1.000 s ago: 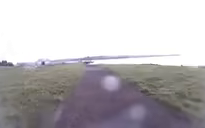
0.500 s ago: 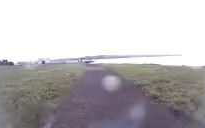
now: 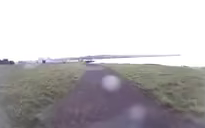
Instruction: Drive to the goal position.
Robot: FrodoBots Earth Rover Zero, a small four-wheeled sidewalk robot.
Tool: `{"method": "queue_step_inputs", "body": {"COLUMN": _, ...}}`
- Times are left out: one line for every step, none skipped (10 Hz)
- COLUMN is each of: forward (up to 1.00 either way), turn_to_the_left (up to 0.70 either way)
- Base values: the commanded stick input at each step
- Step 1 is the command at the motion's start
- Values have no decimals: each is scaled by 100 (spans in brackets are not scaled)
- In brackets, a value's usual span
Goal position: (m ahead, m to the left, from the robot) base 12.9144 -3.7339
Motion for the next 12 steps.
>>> {"method": "queue_step_inputs", "body": {"forward": 70, "turn_to_the_left": 0}}
{"method": "queue_step_inputs", "body": {"forward": 70, "turn_to_the_left": 0}}
{"method": "queue_step_inputs", "body": {"forward": 70, "turn_to_the_left": 0}}
{"method": "queue_step_inputs", "body": {"forward": 70, "turn_to_the_left": 0}}
{"method": "queue_step_inputs", "body": {"forward": 70, "turn_to_the_left": 0}}
{"method": "queue_step_inputs", "body": {"forward": 70, "turn_to_the_left": 0}}
{"method": "queue_step_inputs", "body": {"forward": 70, "turn_to_the_left": 0}}
{"method": "queue_step_inputs", "body": {"forward": 70, "turn_to_the_left": 0}}
{"method": "queue_step_inputs", "body": {"forward": 70, "turn_to_the_left": 0}}
{"method": "queue_step_inputs", "body": {"forward": 70, "turn_to_the_left": 0}}
{"method": "queue_step_inputs", "body": {"forward": 70, "turn_to_the_left": 0}}
{"method": "queue_step_inputs", "body": {"forward": 70, "turn_to_the_left": 0}}
